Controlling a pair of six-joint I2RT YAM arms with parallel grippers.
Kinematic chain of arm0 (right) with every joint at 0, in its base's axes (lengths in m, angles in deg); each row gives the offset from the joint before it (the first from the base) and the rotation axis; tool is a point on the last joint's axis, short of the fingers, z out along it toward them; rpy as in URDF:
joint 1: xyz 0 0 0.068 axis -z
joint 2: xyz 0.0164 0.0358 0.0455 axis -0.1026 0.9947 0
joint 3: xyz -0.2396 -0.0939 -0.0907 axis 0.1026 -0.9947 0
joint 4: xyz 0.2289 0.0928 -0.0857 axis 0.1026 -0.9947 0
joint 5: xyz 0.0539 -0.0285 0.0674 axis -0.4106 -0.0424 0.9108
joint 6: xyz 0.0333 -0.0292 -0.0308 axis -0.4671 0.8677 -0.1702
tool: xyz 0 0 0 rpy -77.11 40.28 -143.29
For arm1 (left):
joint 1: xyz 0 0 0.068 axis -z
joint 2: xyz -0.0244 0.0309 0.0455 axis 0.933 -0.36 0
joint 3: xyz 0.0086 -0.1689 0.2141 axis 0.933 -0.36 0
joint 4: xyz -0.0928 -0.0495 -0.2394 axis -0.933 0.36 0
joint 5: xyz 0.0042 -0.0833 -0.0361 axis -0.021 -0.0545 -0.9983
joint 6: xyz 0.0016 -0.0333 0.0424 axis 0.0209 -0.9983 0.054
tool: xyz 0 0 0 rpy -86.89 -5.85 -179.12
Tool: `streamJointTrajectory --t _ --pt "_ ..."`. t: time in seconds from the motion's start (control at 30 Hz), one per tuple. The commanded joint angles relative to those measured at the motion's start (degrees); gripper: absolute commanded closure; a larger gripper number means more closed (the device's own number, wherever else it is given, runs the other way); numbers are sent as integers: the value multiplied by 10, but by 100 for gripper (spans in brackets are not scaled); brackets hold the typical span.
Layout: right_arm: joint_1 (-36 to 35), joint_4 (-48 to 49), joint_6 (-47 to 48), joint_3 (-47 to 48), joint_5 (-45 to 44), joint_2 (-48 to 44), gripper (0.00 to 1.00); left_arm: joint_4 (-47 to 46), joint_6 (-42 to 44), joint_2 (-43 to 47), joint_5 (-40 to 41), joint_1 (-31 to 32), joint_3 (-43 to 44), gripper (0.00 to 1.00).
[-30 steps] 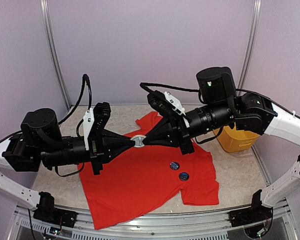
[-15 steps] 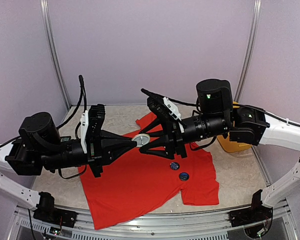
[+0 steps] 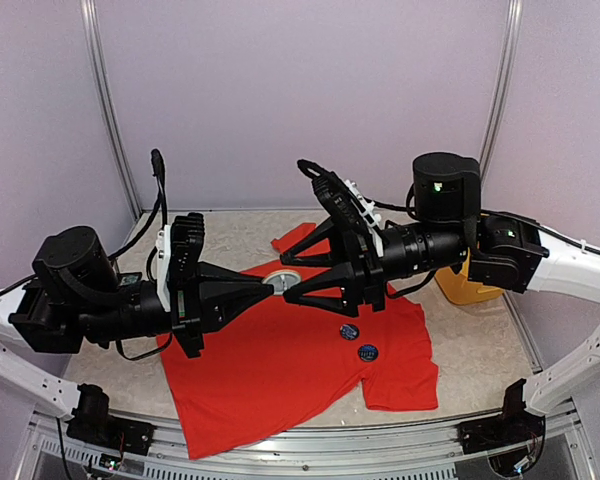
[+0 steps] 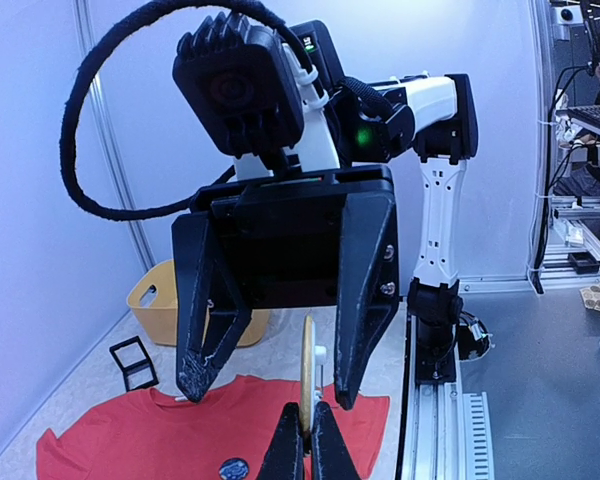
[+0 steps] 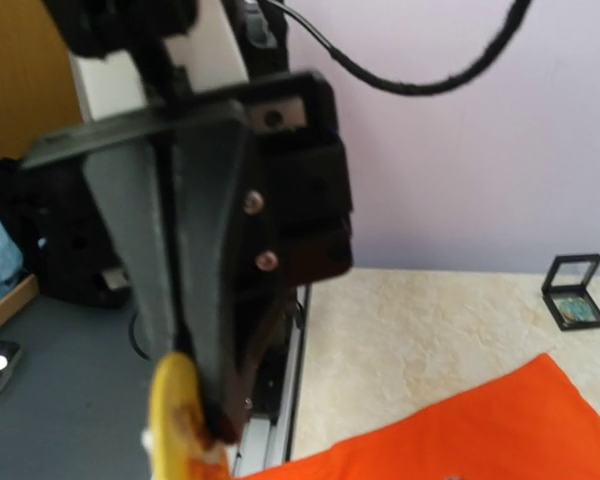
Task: Pin the brooch onto the clothing
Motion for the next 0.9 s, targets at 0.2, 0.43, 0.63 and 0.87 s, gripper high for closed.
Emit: streamJointTrajectory --t 0.2,0.43,0.63,0.87 --pt "4 28 -12 -1 2 -5 61 -5 12 1 -2 10 -1 100" --pt "7 28 -36 -2 -28 -10 76 -4 22 -3 -36 13 -8 100" --pt "9 21 -47 8 -49 0 80 -6 33 -13 -55 22 -10 100" --pt "9 5 -50 19 -63 12 78 -23 28 -8 -57 23 -23 100"
